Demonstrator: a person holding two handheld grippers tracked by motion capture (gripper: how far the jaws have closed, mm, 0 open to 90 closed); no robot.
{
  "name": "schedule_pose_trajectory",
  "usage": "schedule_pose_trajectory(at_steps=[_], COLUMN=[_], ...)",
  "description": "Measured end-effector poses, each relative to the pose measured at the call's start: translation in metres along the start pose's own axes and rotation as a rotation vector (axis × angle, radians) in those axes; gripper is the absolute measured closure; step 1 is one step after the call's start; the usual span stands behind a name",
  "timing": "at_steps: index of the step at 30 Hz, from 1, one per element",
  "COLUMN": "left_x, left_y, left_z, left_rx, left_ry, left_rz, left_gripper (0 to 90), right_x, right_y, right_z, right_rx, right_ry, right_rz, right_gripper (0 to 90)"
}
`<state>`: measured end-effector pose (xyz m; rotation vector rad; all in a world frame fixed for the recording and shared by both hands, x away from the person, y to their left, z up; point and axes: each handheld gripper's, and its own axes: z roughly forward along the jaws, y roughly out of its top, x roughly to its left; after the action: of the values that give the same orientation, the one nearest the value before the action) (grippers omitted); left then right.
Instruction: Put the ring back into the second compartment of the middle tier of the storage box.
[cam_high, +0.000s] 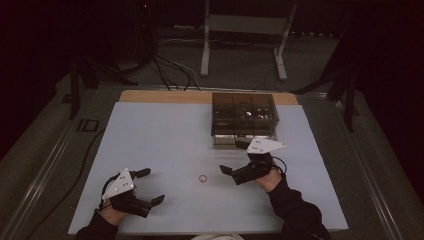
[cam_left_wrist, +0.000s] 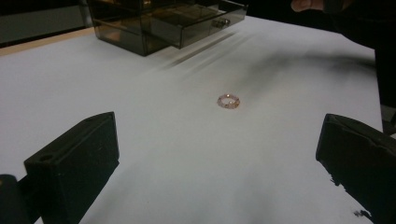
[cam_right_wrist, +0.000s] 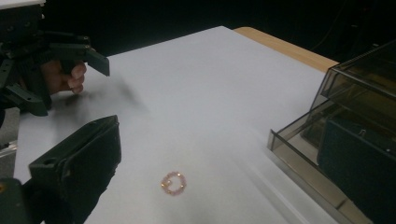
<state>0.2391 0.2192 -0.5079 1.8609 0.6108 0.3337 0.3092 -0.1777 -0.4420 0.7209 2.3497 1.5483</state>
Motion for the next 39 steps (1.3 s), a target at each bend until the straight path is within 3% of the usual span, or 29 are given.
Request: schedule_pose_trajectory(at_steps=[26,39], left_x=[0.0,-0.001], left_y=[0.0,0.0], left_z=[-0.001,0.0], left_rx=[-0.01,-0.003], left_ry=[0.0,-0.004], left_rz=[0.003,0.005], left_gripper=[0.8,0.8], right_x=[0.009,0.012], right_y=[-0.008,-0.022], right_z=[0.045,0.069], right_rx=[0.076,0.141], right_ry=[0.052,0.052], right_rz=[0.032,0.079], right_gripper=[0.0,9.1])
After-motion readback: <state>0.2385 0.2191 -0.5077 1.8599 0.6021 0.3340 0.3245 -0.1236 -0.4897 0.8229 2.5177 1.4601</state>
